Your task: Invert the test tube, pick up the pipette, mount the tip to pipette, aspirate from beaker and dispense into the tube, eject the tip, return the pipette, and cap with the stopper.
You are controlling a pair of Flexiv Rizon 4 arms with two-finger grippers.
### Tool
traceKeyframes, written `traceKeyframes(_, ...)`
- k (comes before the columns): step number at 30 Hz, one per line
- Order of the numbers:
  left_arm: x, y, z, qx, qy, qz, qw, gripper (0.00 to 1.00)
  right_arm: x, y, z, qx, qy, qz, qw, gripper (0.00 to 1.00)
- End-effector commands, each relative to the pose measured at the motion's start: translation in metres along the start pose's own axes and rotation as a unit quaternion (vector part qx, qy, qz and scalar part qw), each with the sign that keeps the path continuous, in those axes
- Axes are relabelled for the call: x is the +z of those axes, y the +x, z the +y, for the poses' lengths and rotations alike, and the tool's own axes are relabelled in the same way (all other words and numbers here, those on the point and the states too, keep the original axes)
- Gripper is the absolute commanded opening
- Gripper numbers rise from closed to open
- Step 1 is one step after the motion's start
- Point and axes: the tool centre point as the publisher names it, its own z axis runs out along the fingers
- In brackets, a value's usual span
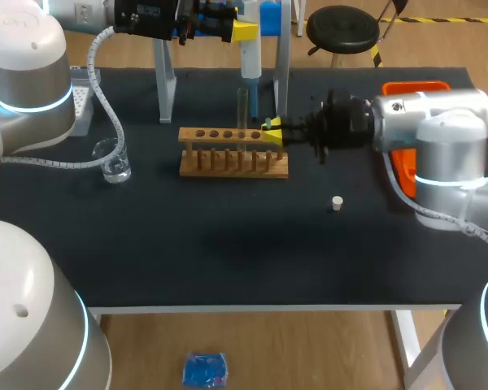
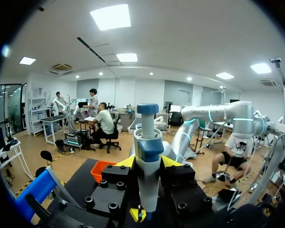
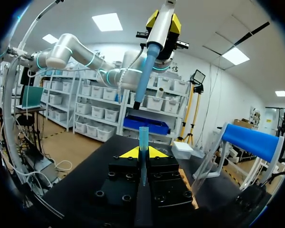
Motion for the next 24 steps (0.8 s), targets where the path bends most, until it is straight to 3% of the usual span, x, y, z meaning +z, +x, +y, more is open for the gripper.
traceKeyframes(1, -0.001, -0.001, 0.0, 0.0, 0.0, 0.001, 1.0, 0.0, 0.007, -0.004, 0.002, -0.003, 0.0, 0.005, 1.0, 0.0)
traceKeyframes(24, -0.001, -0.001, 0.0, 0.0, 0.0, 0.001, 1.0, 0.0, 0.021, 0.006, 0.015, -0.022, -0.008, 0.027, 0.999, 0.0)
